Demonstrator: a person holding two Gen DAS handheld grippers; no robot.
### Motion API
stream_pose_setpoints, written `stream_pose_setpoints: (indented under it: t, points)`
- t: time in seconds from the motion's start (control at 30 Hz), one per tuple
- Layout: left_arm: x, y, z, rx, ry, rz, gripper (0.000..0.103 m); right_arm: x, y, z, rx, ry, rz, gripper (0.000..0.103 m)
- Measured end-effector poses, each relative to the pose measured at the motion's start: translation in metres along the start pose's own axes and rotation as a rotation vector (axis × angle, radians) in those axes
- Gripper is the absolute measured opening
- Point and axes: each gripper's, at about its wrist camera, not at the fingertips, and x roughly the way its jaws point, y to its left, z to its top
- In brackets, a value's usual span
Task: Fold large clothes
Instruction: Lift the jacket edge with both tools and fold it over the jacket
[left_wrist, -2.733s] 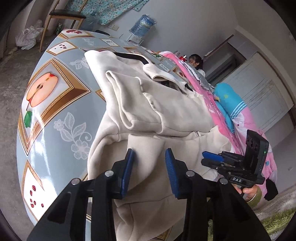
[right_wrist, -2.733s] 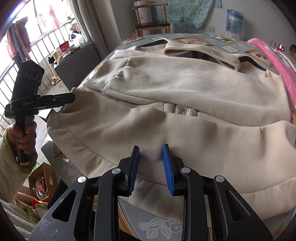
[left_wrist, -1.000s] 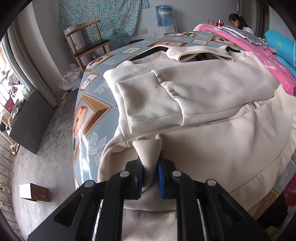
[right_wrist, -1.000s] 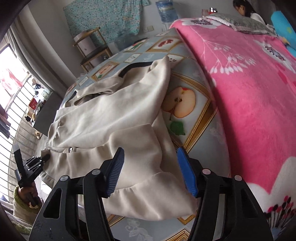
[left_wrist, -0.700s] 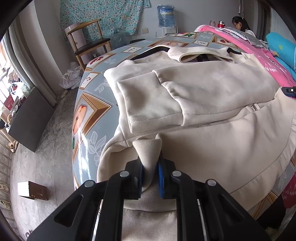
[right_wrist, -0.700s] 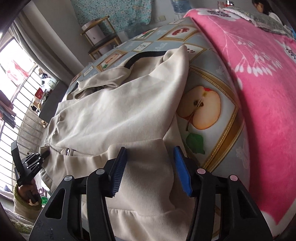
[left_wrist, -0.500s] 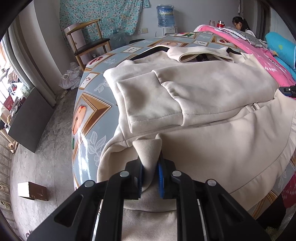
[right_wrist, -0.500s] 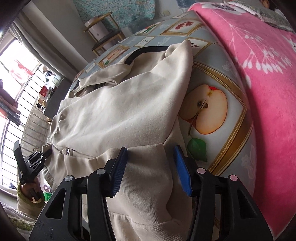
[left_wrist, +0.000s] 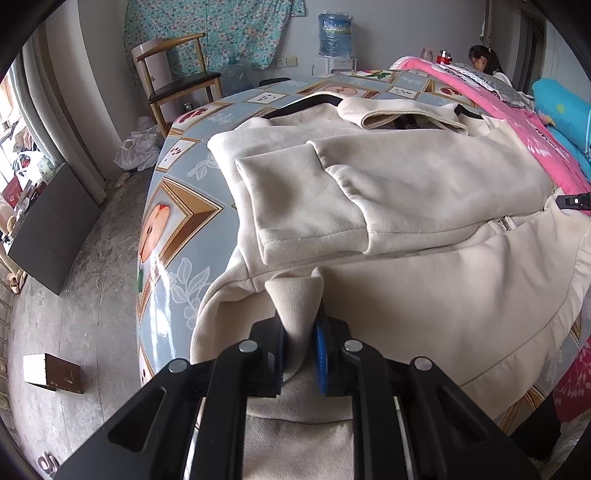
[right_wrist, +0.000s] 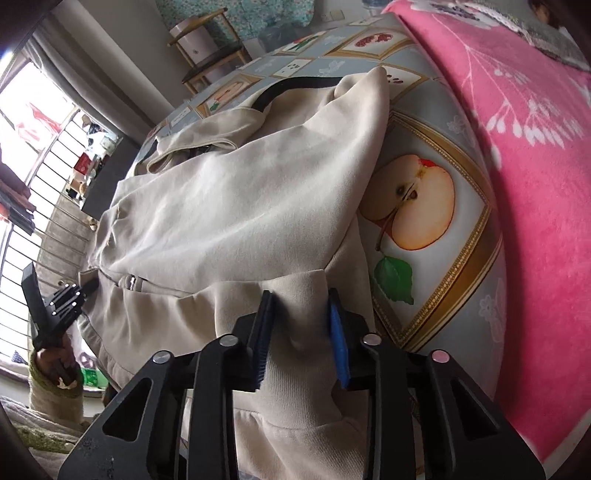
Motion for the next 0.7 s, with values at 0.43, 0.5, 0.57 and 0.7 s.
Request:
stream_pose_setpoints:
  t: [0.43, 0.5, 0.57, 0.7]
  points:
    - [0.000, -0.005, -0.001, 0.020, -0.008, 0.034, 0.013, -0.007, 0.053, -0.018, -0.163, -0.101, -0.340, 0.010]
    - [-0.001, -0.009, 0.000, 0.038, -0.006, 0.056, 0.013, -0.006, 0.056, -0.017, -0.161, -0.110, -0.354, 0.010]
    - [-0.003, -0.013, 0.000, 0.055, -0.006, 0.078, 0.013, -0.008, 0.060, -0.018, -0.165, -0.121, -0.372, 0.010]
    - [-0.006, -0.015, -0.001, 0.069, -0.013, 0.100, 0.013, -0.012, 0.067, -0.017, -0.171, -0.137, -0.394, 0.010]
